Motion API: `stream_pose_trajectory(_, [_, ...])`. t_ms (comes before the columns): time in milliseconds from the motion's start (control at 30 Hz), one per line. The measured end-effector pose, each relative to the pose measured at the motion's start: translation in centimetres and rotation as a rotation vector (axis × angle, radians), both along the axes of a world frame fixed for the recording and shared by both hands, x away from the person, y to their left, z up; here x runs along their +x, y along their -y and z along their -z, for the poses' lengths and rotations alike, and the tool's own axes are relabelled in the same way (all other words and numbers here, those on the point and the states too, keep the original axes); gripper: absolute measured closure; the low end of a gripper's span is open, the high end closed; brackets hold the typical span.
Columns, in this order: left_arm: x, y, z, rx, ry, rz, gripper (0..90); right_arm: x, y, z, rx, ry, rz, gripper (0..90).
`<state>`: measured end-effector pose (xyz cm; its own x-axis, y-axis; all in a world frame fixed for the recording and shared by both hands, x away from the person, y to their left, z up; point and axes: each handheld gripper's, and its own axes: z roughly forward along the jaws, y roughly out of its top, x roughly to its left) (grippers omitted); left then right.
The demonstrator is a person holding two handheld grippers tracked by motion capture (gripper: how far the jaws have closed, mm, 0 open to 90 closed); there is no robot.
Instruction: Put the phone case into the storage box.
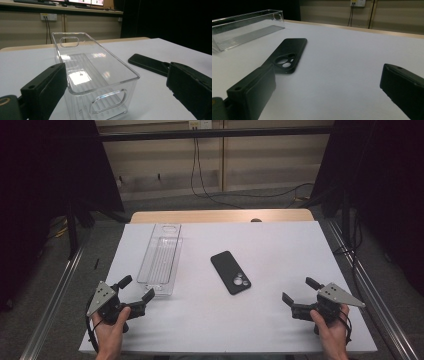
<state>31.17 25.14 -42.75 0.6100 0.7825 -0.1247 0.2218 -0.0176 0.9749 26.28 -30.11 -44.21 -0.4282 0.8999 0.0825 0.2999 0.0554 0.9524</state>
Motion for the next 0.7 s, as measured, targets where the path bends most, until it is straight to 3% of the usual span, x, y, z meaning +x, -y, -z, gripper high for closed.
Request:
stream_pose_trajectory(300, [0.0,-0.1,0.1,0.005,-0.014,0.004,3.4,0.4,-0.9,-0.1,0.038,-0.02,-0.047,0.0])
stream_pose_trajectory(700, [-0.1,-0.3,0.0,0.007,-0.018,-0.008,3.4,1.8,-2.7,-0.7,0.012,-0.016,-0.115,1.0])
